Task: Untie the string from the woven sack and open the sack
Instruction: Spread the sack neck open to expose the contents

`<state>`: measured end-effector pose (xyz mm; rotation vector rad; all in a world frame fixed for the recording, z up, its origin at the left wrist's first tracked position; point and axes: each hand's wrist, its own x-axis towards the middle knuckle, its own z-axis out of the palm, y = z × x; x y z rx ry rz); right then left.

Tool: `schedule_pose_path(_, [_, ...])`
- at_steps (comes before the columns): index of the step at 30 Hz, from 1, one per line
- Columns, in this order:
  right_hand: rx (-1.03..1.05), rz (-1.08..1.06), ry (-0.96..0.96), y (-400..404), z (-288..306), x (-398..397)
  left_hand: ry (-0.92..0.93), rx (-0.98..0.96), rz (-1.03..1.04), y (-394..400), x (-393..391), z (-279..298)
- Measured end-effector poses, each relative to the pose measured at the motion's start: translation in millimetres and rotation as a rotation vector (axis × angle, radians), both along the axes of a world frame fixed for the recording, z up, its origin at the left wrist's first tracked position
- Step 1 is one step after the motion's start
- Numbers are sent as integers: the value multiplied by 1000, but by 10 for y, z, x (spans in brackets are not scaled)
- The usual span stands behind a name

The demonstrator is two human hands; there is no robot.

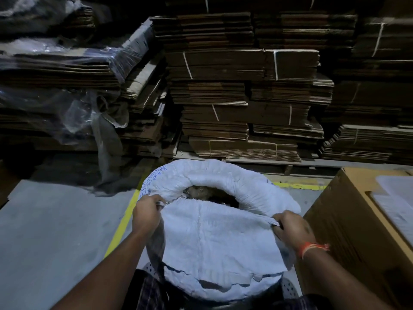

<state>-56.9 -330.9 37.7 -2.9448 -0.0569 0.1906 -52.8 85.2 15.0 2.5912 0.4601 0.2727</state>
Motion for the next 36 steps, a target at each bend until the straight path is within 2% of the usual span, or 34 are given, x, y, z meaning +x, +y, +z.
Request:
schedule_pose_path(7, [202, 12, -16, 194, -36, -95, 30, -36, -48, -251, 20, 1])
schedule_pose_path(10, [294, 103, -1, 179, 9, -56, -103, -42, 7, -398, -12, 111])
schedule_pose_path(14, [452, 106, -237, 194, 40, 232, -231, -69, -53, -635, 65, 298])
schedule_pose_path(18, [408, 139, -373, 452, 181, 673, -311, -90, -188, -791, 405, 458])
schedule_pose_path(22, [308, 92, -183, 723, 120, 1052, -192, -39, -368, -753, 969, 445])
schedule_pose_path(24, [303, 117, -59, 821, 49, 1184, -39, 15, -458, -703, 1220, 374])
schedule_pose_path(26, [302, 154, -17, 871, -35, 1291, 154, 105, -543, -652, 1452, 249])
schedule_pose_path(28, [282, 162, -41, 864, -126, 1401, 353, 51, -619, -619, 1618, 159])
schedule_pose_path(30, [267, 153, -19, 829, -192, 1513, 478, 23, -737, -616, 1743, 40])
schedule_pose_path(32, [231, 148, 12, 777, -243, 1637, 473, 89, -741, -617, 1845, -41])
schedule_pose_path(36, [215, 132, 175, 678, -318, 1722, 205, 35, -585, -615, 2015, -82])
